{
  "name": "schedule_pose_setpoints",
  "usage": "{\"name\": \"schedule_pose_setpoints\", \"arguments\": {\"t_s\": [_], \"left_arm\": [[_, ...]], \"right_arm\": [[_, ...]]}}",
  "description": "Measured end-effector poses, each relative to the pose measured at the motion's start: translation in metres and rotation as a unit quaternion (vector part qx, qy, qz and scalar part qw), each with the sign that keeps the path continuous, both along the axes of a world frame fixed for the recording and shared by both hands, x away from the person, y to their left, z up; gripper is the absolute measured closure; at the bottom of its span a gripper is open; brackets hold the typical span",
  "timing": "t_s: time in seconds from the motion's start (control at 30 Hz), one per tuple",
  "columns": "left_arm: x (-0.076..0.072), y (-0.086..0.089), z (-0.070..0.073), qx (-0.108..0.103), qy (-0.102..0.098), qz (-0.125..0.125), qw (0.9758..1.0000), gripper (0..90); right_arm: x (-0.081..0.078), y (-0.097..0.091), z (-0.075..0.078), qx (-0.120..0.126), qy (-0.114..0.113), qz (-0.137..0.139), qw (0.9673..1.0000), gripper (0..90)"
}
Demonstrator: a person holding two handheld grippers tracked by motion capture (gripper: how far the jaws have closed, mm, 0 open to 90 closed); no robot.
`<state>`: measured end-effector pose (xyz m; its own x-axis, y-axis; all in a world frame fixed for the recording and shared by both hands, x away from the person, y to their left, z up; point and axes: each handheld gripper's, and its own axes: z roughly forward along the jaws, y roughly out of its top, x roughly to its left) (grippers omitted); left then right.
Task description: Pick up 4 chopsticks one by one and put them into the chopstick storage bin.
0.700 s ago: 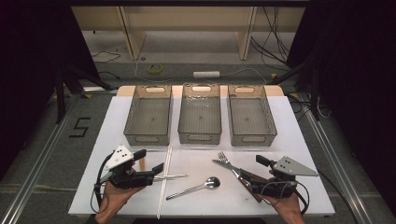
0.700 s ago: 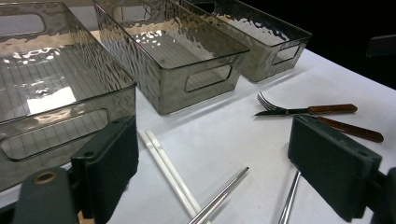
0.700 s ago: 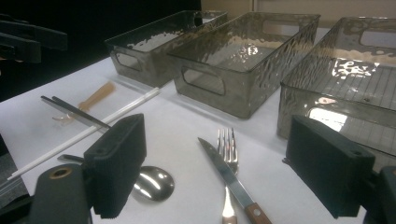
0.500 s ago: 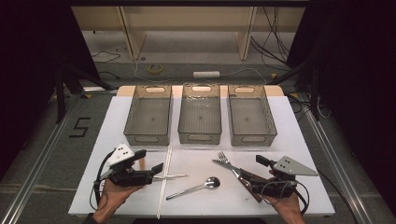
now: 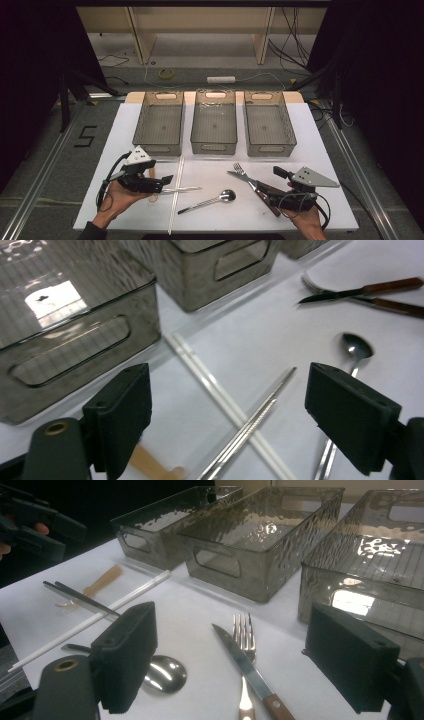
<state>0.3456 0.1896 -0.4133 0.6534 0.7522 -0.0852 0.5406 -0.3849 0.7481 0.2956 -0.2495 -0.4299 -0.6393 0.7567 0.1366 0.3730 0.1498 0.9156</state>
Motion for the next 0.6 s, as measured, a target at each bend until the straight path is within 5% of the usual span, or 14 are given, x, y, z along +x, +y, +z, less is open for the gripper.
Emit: {"name": "schedule_pose_setpoints", "arguments": {"t_s": [0.23, 0.6], "left_arm": [[0.018, 0.0, 0.005, 0.054, 0.029, -0.015, 0.998, 21.1], [0.017, 0.024, -0.005, 0.116, 0.065, -0.021, 0.9909, 28.9]], "right_arm": [[0.0, 0.001, 0.0, -0.001, 0.004, 0.004, 1.0, 21.9], [-0.001, 0.014, -0.001, -0.028, 0.004, 0.037, 0.9989, 22.1]]}}
